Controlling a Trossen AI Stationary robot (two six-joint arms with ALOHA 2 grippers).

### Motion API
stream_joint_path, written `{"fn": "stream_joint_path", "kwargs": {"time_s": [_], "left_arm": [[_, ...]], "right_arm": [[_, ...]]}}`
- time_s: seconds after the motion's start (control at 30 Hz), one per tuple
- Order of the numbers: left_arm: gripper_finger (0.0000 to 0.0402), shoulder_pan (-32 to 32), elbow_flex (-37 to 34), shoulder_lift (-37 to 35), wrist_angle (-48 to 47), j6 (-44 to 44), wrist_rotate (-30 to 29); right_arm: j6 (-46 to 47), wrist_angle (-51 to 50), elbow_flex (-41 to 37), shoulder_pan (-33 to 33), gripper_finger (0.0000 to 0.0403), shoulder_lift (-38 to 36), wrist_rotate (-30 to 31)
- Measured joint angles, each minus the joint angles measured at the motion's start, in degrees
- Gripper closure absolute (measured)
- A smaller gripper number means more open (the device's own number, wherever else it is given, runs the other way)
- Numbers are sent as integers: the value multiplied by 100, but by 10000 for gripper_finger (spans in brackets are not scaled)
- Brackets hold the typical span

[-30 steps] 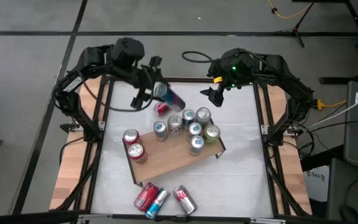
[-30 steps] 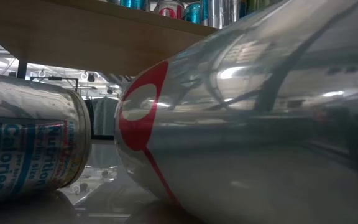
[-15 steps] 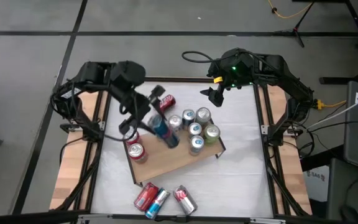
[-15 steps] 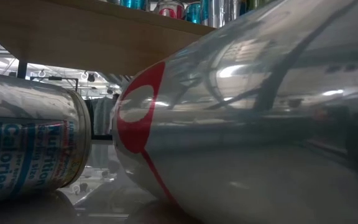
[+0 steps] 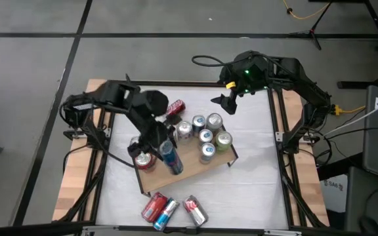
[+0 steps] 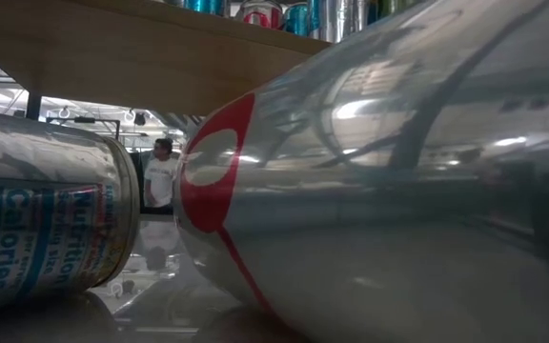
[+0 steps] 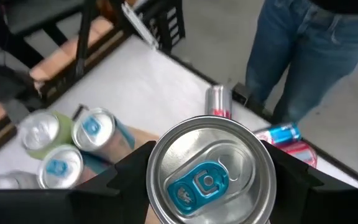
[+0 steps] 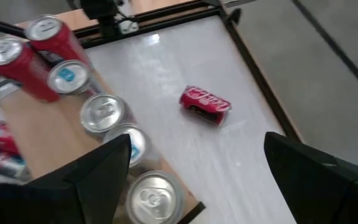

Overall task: Place canned beverage on shelf
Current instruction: Put the blue soda can on the shelf aligned with the other blue soda can

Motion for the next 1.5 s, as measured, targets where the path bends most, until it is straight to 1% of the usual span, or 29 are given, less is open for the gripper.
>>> {"fn": "stream_joint_path", "kwargs": {"time_s": [0.2, 0.33, 0.47, 0.63, 0.8, 1.1, 1.5], "left_arm": [[181, -69, -657, -4, 65, -95, -690], [181, -65, -1124, -7, 76, -99, -768], [181, -70, -1554, -7, 125, -102, -964], [181, -69, -1926, -7, 392, -99, -1090], [181, -67, -2086, -7, 495, -100, -1520], [179, -67, -2134, -13, 599, -97, -1536], [133, -67, -2141, -13, 764, -131, -1536]], "right_arm": [[2, 1, 0, 5, 47, 0, -358], [2, 2, 0, 5, 47, 0, -454], [0, 2, 0, 4, 47, 0, -454], [0, 5, 0, 3, 47, 0, -454], [0, 7, 0, 3, 47, 0, -454], [-2, 7, 0, 3, 47, 0, -454], [0, 4, 0, 3, 47, 0, -454]]}}
